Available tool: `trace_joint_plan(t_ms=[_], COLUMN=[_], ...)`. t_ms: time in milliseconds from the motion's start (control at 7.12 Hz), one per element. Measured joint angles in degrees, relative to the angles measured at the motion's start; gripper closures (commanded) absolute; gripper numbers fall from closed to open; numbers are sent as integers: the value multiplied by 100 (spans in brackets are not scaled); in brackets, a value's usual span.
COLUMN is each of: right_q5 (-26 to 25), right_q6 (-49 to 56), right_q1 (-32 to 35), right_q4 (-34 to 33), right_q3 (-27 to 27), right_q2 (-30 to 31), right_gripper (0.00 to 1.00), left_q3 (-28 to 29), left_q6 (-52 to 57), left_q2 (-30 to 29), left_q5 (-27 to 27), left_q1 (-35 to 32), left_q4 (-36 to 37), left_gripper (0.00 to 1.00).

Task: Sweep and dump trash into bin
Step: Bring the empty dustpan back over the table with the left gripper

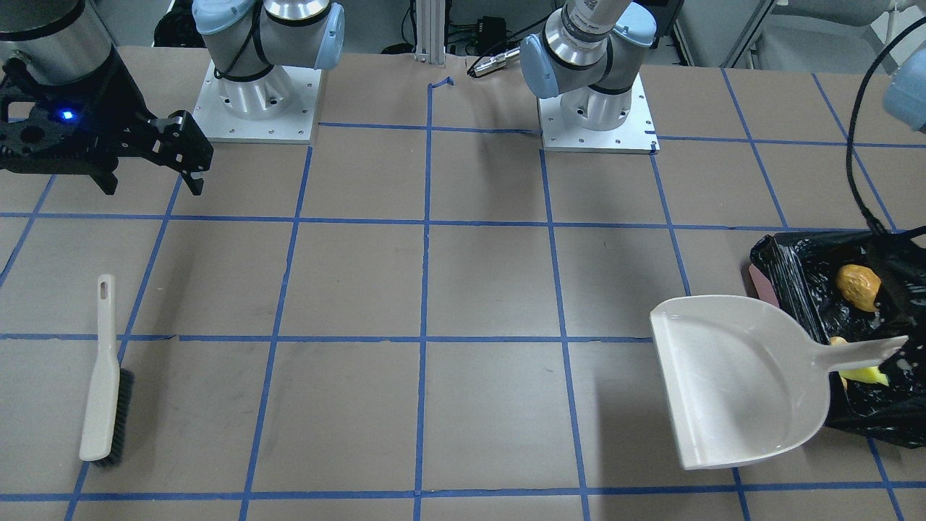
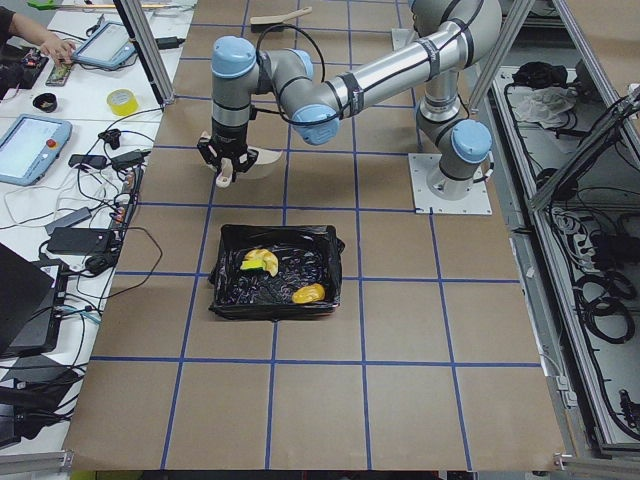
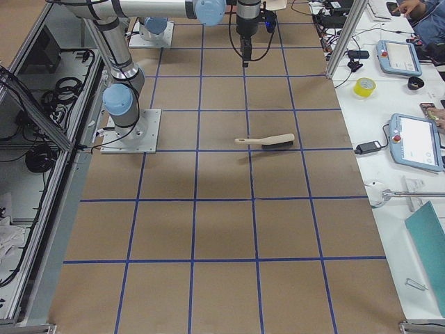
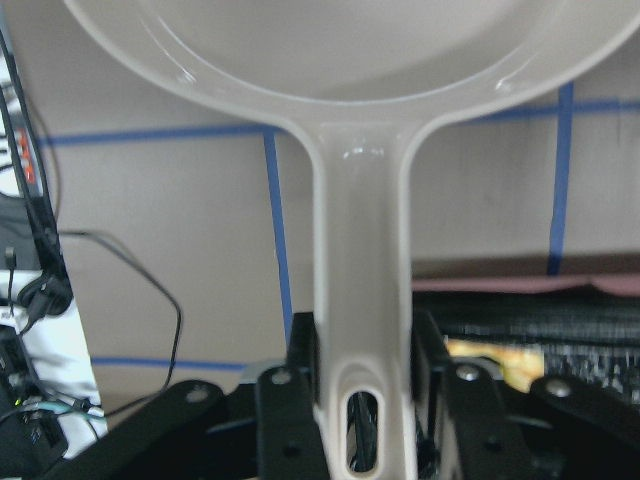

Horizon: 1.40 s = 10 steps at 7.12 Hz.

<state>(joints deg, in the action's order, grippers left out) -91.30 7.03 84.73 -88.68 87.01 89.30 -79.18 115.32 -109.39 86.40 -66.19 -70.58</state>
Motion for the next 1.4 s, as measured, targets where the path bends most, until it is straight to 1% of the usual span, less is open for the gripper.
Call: trace_joint_plan(t_ms=[281,562,983,1404], right_q5=[-7,-10,-11,-11], right_q6=[0,0,0,0], right_q1=[0,0,0,0], right_q4=[0,0,0,0], right_q3=[0,0,0,0], right_q2=[0,0,0,0], right_gripper=[0,0,0,0], left_q3=[-79,-140,-168,-251], left_q6=[-867,-1457,-1954,-2218], left_q2=[-264,-487,-677,-855], left_q5=[-199,-401,-476,-461], left_q1=[-552,-894,-1186,-1446], left_q4=[-91,-88,-42,97], left_gripper=[100,100,100,100])
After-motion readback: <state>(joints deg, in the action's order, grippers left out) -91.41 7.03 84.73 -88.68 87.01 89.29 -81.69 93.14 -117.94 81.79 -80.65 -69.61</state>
